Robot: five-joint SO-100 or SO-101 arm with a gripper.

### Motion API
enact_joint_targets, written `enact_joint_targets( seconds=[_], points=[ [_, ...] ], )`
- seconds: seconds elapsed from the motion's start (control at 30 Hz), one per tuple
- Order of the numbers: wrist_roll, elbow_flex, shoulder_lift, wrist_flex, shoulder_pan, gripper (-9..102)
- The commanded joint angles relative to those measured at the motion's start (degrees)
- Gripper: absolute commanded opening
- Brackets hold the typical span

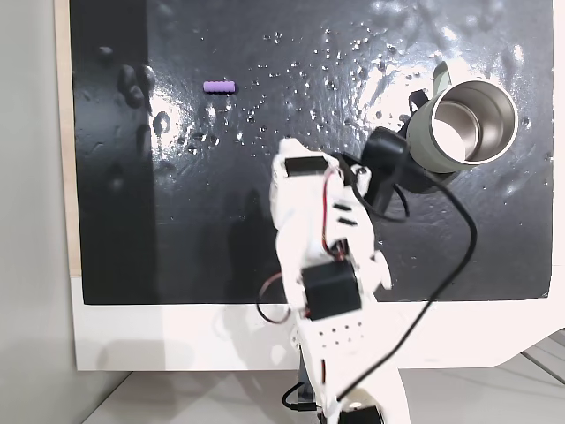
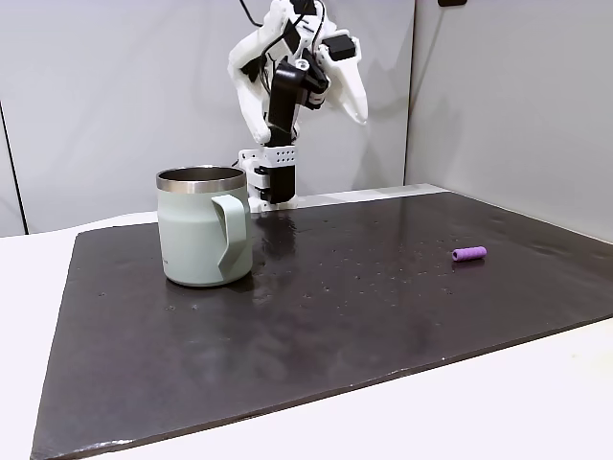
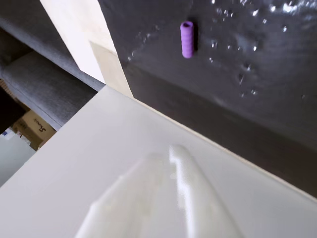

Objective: Grasp a pengrip and put it in the cup.

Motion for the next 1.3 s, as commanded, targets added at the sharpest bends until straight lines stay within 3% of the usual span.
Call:
enact_joint_targets(
  seconds=[0.0, 0.07, 0.17, 0.33, 0.7, 1.27],
  points=[
    [3.6, -13.8, -9.9, 5.0, -1.8, 0],
    [6.0, -21.8, -16.1, 9.3, -2.2, 1],
    [9.4, -32.9, -25.1, 15.6, -2.1, 17],
    [12.3, -39.5, -33.4, 15.4, -1.6, 29],
    [14.9, -57.0, -52.6, 14.0, -1.1, 23],
    [13.8, -78.5, -80.2, 15.7, -4.9, 23]
  ],
)
